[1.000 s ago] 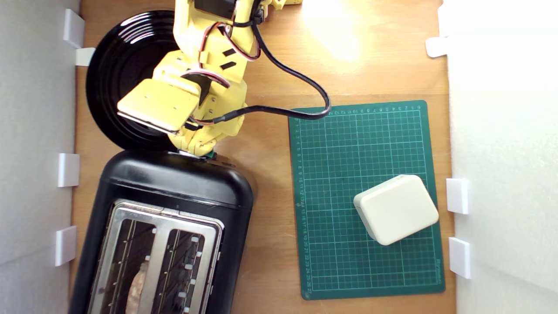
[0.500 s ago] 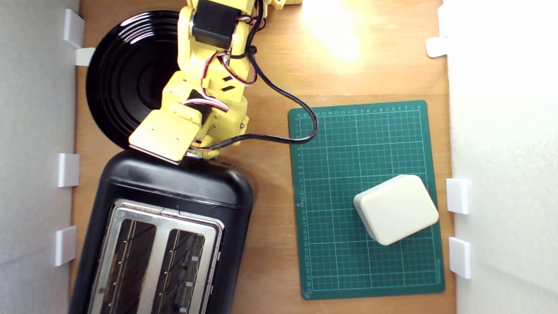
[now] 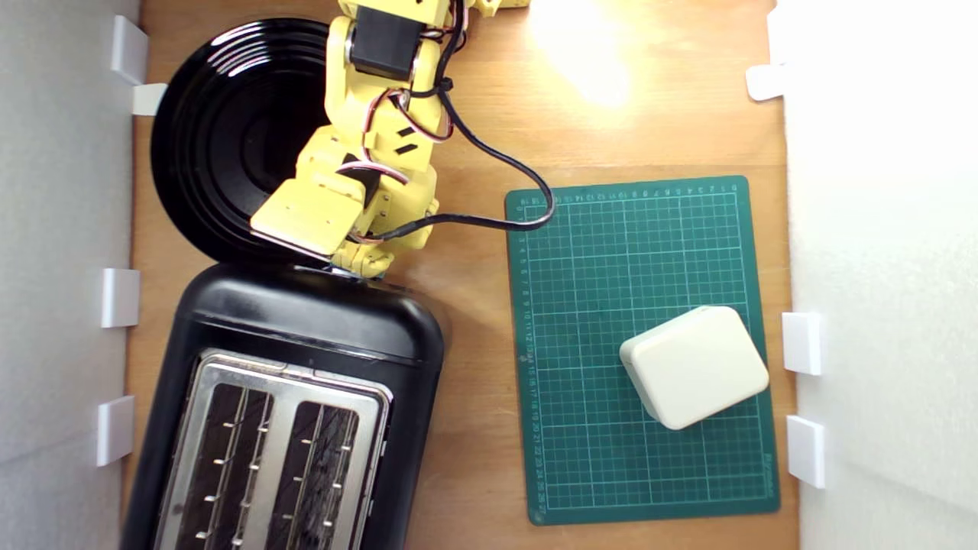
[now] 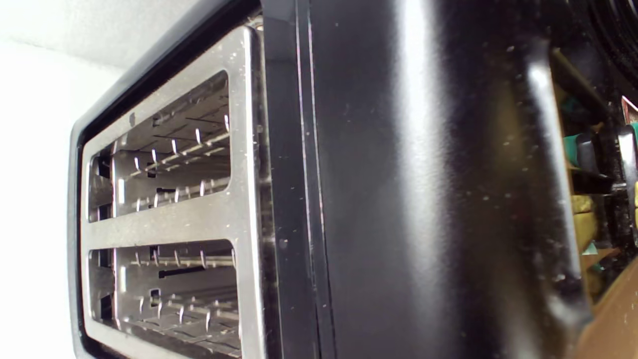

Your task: Start toaster

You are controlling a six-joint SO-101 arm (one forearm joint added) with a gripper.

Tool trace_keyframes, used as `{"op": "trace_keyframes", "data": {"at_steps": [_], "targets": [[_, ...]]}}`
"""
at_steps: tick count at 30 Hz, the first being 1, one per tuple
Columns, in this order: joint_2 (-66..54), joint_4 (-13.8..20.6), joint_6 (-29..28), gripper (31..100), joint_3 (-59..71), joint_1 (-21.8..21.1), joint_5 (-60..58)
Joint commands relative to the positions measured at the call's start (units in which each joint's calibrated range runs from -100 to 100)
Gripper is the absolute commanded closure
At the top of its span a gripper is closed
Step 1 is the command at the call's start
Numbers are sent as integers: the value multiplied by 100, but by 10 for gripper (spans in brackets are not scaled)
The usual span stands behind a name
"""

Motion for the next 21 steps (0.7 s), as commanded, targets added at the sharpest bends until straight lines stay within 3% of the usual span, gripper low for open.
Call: {"op": "trace_keyframes", "data": {"at_steps": [1, 12, 21], "targets": [[189, 16, 22, 989, 180, 64, -305], [205, 16, 27, 989, 1434, 72, -1204], [580, -12, 27, 989, 1716, 167, -1555]]}}
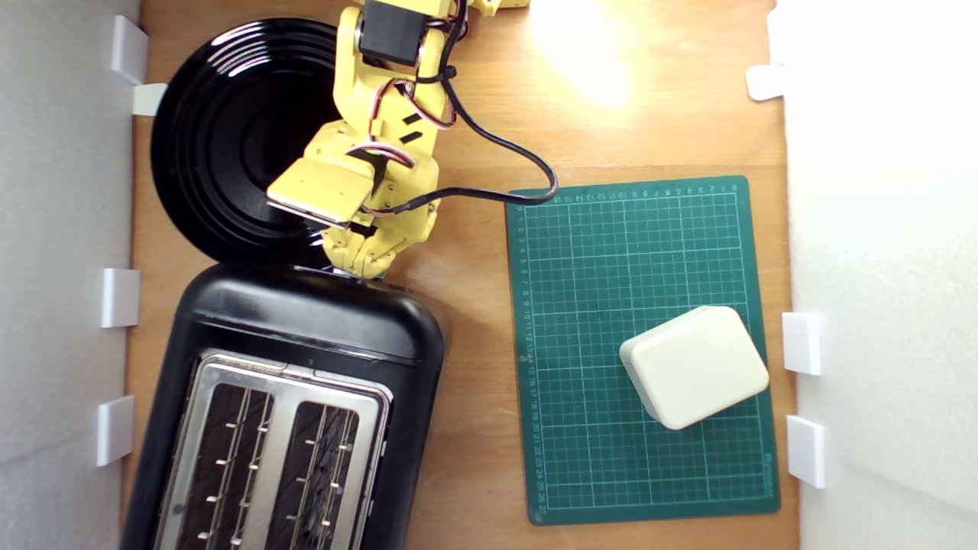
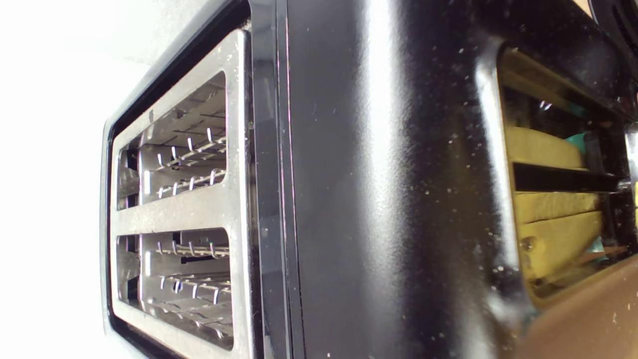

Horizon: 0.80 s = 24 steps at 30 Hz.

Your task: Start toaster

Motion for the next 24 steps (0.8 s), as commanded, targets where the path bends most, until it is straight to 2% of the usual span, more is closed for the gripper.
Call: {"op": "trace_keyframes", "data": {"at_steps": [1, 4, 16, 24], "targets": [[713, 7, -21, 989, 472, 139, -612], [755, -21, -21, 989, 917, 139, -1143], [830, -77, -21, 988, 1462, 147, -1862], [747, -86, -21, 988, 1517, 139, -1871]]}}
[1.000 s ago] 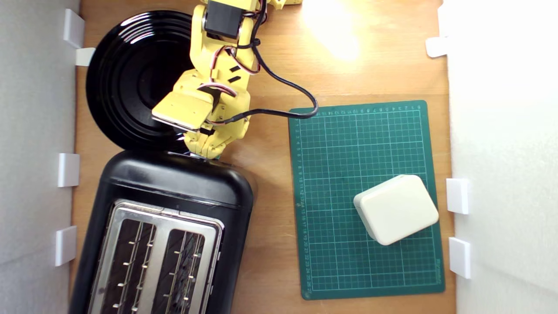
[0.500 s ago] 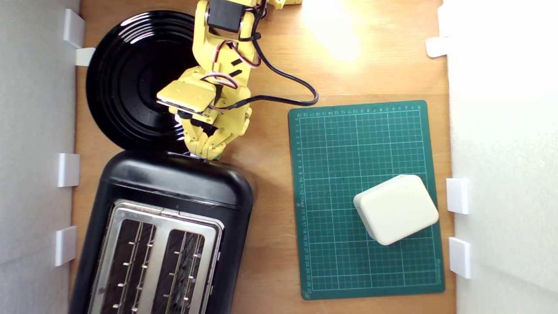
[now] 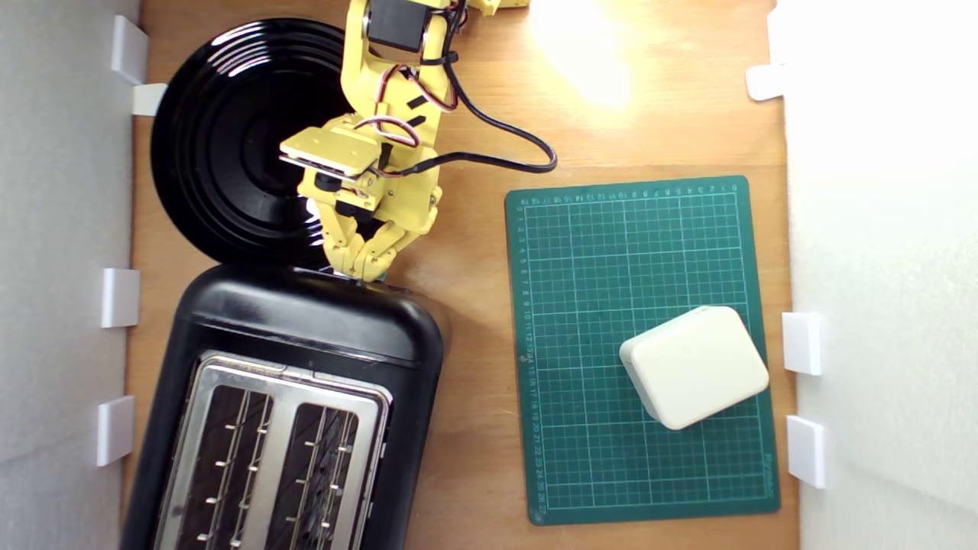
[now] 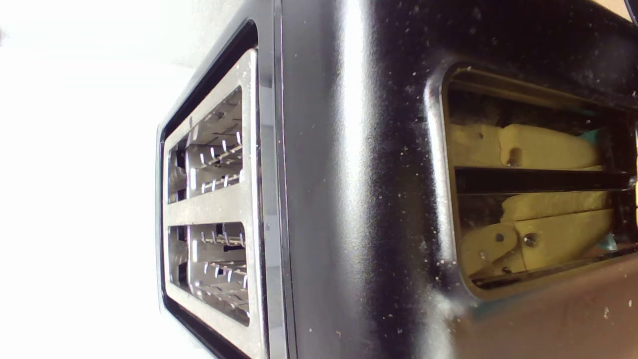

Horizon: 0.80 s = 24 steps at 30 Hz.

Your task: Start toaster

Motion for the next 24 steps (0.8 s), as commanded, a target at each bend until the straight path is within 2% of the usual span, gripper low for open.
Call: {"op": "trace_keyframes", "data": {"at_steps": [1, 6, 10, 15, 20, 24], "targets": [[797, -77, -11, 988, 219, 57, -169], [797, -49, -5, 989, -54, 18, 3], [813, -67, 68, 989, -381, -14, 799], [797, 26, 89, 989, -562, -14, 1125], [788, -2, 257, 989, -1108, -22, 2427], [788, -49, 278, 989, -1453, 49, 2692]]}}
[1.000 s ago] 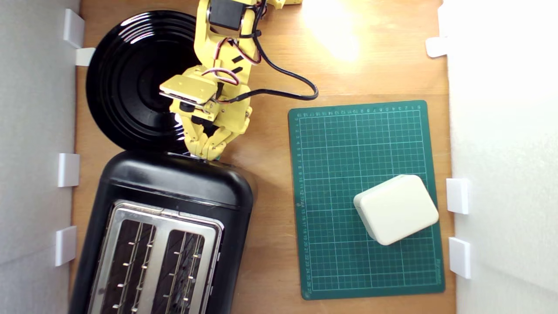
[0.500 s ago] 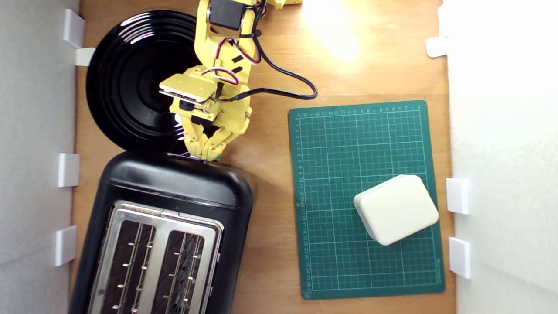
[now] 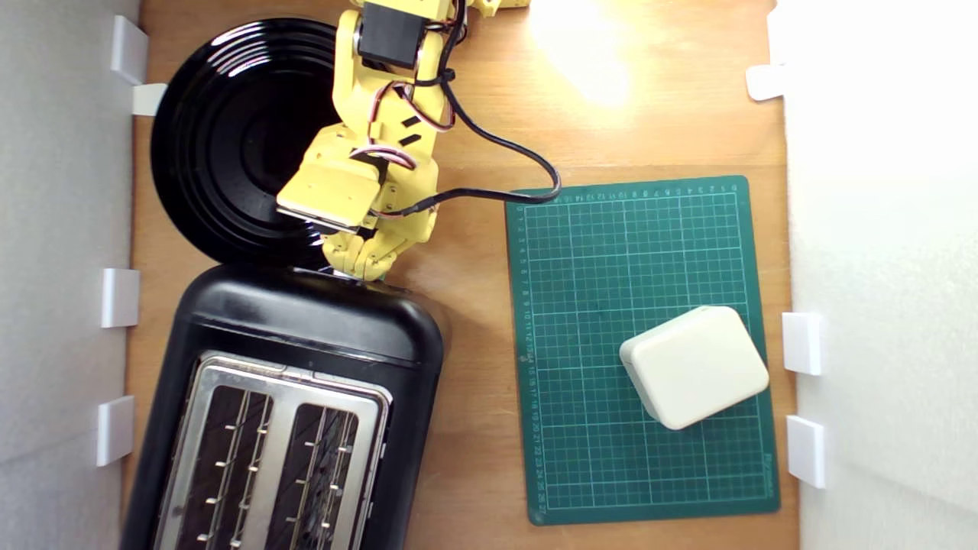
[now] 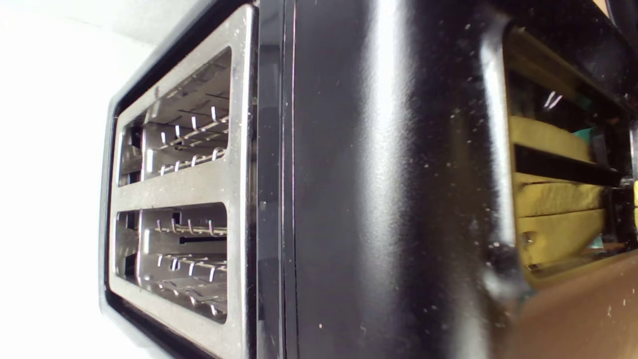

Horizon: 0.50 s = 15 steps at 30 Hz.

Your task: Start toaster

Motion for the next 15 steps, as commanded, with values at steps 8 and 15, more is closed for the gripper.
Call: {"op": "trace_keyframes", "data": {"at_steps": [8, 15], "targets": [[455, 84, 78, 989, -363, 67, 942], [305, 93, 78, 989, -826, 83, 1584]]}}
